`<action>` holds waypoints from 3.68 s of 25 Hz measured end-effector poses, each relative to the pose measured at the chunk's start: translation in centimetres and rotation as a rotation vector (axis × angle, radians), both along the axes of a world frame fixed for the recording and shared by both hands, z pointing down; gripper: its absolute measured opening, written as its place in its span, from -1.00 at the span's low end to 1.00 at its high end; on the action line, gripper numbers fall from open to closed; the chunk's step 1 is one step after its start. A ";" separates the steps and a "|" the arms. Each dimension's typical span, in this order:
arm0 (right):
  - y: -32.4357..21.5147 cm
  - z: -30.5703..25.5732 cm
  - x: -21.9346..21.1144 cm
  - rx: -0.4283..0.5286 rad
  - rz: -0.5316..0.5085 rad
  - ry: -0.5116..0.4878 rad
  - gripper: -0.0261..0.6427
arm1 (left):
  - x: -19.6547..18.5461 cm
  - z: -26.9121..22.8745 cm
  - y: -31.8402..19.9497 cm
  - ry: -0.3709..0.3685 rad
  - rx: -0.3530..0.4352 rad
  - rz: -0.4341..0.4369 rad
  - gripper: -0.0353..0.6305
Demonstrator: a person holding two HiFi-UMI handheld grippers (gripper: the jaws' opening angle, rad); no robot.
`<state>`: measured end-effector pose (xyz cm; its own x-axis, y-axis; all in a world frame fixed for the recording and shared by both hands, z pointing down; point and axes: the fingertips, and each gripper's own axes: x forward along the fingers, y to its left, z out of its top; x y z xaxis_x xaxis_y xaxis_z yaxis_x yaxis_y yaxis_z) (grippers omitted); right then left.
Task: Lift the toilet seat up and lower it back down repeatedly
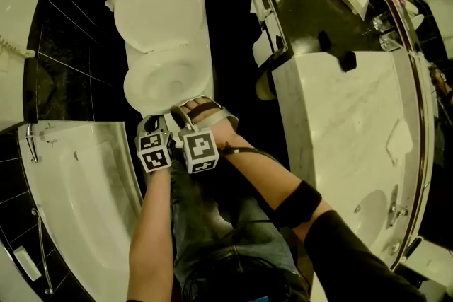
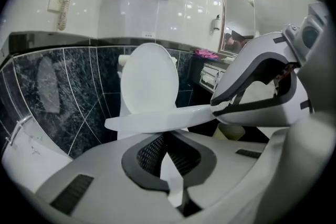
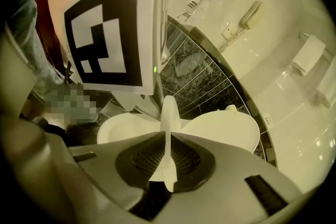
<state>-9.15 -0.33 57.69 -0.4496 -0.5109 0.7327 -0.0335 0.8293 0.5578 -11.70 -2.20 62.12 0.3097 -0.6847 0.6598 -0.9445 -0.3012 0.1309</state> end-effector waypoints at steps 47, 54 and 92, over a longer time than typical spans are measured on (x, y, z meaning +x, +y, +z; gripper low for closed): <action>2.6 20.0 2.9 -0.139 0.145 0.013 -0.87 | -0.5 26.2 13.7 -0.042 -0.347 0.082 -0.93; 2.7 18.9 3.1 -0.136 0.147 0.029 -0.87 | -0.6 23.7 12.2 -0.018 -0.306 0.065 -0.93; 5.0 -26.8 11.4 -0.139 0.647 -0.719 -0.86 | -2.1 -35.0 9.4 0.010 0.335 0.098 -0.93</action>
<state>2.25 4.63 30.89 -0.4761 -0.7460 0.4655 -0.7992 0.5880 0.1249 -13.83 7.19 27.17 0.3904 -0.8293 0.3998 -0.9080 -0.4186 0.0184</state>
